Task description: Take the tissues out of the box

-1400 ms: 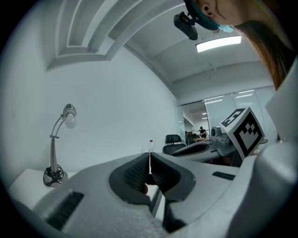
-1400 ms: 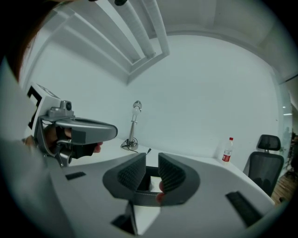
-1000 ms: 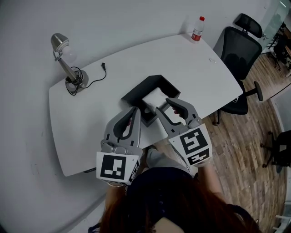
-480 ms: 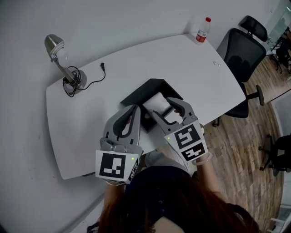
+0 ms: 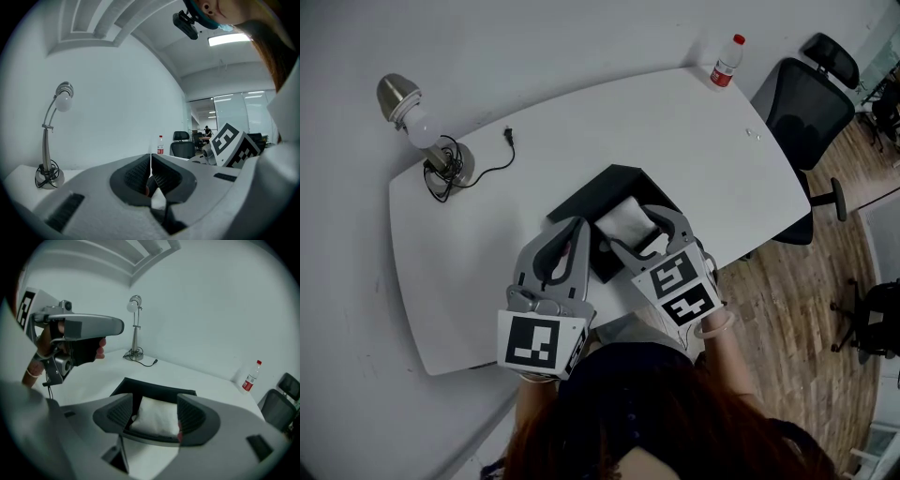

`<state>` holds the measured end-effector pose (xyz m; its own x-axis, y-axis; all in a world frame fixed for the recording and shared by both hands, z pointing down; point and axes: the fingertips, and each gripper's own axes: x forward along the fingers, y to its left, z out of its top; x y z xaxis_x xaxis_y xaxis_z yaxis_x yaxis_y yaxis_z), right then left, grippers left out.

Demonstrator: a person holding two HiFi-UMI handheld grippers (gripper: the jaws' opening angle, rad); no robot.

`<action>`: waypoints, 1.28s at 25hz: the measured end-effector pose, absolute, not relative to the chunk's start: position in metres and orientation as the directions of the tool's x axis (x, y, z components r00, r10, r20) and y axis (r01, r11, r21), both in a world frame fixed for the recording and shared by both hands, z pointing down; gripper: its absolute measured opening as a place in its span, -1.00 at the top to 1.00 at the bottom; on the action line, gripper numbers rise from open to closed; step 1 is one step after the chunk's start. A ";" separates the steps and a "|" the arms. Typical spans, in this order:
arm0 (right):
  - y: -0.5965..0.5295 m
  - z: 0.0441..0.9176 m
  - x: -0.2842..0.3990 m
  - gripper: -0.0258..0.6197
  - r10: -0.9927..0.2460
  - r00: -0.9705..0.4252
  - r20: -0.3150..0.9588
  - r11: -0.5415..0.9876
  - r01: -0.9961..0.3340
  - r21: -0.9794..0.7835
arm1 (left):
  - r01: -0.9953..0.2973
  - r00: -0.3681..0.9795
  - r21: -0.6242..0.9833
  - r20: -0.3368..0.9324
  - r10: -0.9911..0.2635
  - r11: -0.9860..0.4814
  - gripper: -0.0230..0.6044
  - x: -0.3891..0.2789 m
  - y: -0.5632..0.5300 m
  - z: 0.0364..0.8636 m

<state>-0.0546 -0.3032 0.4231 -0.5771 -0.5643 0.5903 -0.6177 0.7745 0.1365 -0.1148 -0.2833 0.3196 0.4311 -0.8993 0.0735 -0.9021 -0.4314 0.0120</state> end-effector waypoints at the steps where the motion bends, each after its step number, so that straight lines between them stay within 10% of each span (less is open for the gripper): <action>1: -0.305 0.426 -0.055 0.06 -0.557 -0.573 0.602 0.777 -0.615 0.134 | -0.903 0.430 0.005 0.074 -0.900 -0.431 0.84 -0.117 -0.285 0.321; 32: -0.318 0.498 -0.057 -0.06 -0.339 -0.294 0.893 0.825 -0.550 0.132 | -0.908 0.417 0.089 0.100 -0.903 -0.409 0.84 -0.135 -0.323 0.346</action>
<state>-0.0574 -0.3177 0.4975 -0.2944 -0.3392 0.8935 -0.5495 0.8250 0.1321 -0.1353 -0.3234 0.3455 0.4171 -0.9033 0.1003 -0.9080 -0.4094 0.0894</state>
